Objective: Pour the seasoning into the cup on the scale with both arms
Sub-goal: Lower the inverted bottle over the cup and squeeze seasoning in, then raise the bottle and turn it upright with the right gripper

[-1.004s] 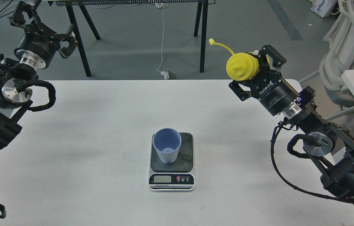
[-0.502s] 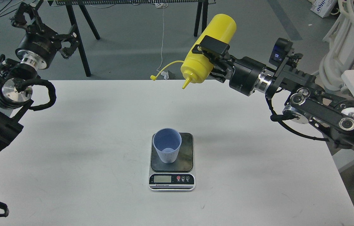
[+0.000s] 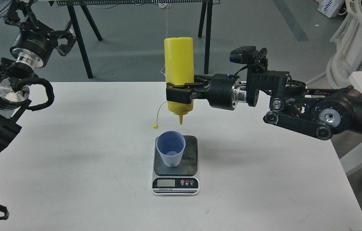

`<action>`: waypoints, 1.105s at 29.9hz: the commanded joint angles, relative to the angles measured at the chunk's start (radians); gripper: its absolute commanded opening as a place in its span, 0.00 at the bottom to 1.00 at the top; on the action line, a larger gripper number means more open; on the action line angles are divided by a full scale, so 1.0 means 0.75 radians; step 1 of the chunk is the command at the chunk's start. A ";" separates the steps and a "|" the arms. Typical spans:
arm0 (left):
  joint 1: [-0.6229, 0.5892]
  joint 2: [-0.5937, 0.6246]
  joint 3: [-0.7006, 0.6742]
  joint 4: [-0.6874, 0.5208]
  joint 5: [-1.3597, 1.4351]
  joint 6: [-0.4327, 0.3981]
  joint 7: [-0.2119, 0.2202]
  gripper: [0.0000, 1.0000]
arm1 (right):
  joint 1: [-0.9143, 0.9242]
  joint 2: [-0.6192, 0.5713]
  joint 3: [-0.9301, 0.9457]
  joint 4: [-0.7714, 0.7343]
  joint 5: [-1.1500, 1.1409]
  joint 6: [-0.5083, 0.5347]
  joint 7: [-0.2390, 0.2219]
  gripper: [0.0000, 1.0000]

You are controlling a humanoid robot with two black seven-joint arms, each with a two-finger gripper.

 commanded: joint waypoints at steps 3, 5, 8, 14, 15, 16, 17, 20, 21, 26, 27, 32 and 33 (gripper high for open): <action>-0.002 0.005 -0.001 -0.010 0.000 0.003 -0.006 1.00 | -0.010 0.096 -0.084 -0.085 -0.108 -0.077 0.001 0.27; -0.002 0.007 -0.001 -0.010 0.000 0.003 -0.006 1.00 | -0.012 0.122 -0.088 -0.116 -0.154 -0.092 0.001 0.26; -0.002 0.009 -0.001 -0.008 0.000 0.003 -0.006 1.00 | -0.024 0.149 -0.088 -0.149 -0.174 -0.096 0.001 0.26; -0.002 0.009 -0.001 -0.010 0.000 0.003 -0.006 1.00 | -0.051 0.175 -0.088 -0.173 -0.176 -0.127 0.001 0.26; -0.002 0.009 -0.001 -0.010 0.000 0.003 -0.006 1.00 | -0.053 0.181 -0.088 -0.179 -0.176 -0.135 0.001 0.26; -0.002 0.009 -0.001 -0.010 0.000 0.003 -0.006 1.00 | -0.055 0.188 -0.088 -0.188 -0.178 -0.145 -0.001 0.26; -0.002 0.009 -0.001 -0.008 0.000 0.003 -0.006 1.00 | -0.057 0.190 -0.088 -0.198 -0.176 -0.157 -0.001 0.26; -0.002 0.009 -0.001 -0.008 0.000 0.003 -0.006 1.00 | -0.083 0.226 -0.086 -0.233 -0.176 -0.210 -0.003 0.25; -0.002 0.009 -0.001 -0.010 0.000 0.003 -0.006 1.00 | -0.092 0.233 -0.084 -0.241 -0.176 -0.229 -0.003 0.24; -0.002 0.011 -0.001 -0.010 0.000 0.003 -0.006 1.00 | -0.112 0.235 -0.084 -0.247 -0.174 -0.249 -0.003 0.24; -0.002 0.011 -0.001 -0.010 0.000 0.003 -0.006 1.00 | -0.112 0.233 -0.082 -0.247 -0.170 -0.249 -0.003 0.24; -0.002 0.011 -0.001 -0.010 0.000 0.003 -0.006 1.00 | -0.120 0.188 -0.033 -0.233 -0.141 -0.249 -0.003 0.25; -0.002 0.011 -0.001 -0.010 0.000 0.003 -0.006 1.00 | -0.122 0.163 -0.012 -0.229 -0.129 -0.249 -0.003 0.25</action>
